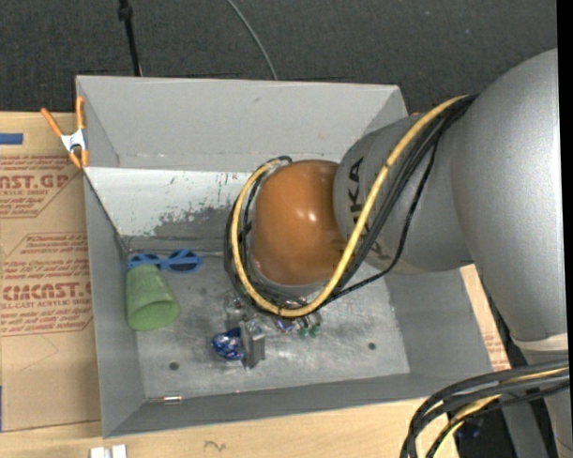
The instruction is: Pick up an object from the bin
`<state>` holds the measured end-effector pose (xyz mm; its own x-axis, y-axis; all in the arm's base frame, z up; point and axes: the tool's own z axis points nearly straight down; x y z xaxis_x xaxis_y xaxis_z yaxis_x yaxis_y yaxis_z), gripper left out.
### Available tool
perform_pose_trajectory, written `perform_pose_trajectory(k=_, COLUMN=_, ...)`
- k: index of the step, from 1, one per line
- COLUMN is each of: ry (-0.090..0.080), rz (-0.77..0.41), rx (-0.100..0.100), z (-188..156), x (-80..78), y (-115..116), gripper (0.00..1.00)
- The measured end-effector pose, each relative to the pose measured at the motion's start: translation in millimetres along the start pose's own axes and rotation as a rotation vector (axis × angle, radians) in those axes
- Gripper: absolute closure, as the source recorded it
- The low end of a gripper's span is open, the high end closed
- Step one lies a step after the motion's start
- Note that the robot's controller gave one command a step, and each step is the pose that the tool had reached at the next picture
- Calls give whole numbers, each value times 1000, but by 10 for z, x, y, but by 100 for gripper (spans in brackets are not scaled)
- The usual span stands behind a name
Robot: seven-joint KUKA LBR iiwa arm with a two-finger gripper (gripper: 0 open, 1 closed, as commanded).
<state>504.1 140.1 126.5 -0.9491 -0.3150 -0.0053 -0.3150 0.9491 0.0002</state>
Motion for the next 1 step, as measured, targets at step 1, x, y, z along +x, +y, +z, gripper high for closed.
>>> perform_pose_trajectory(k=1, ry=2, rz=0, rx=0, z=-131, x=-8, y=3, gripper=100)
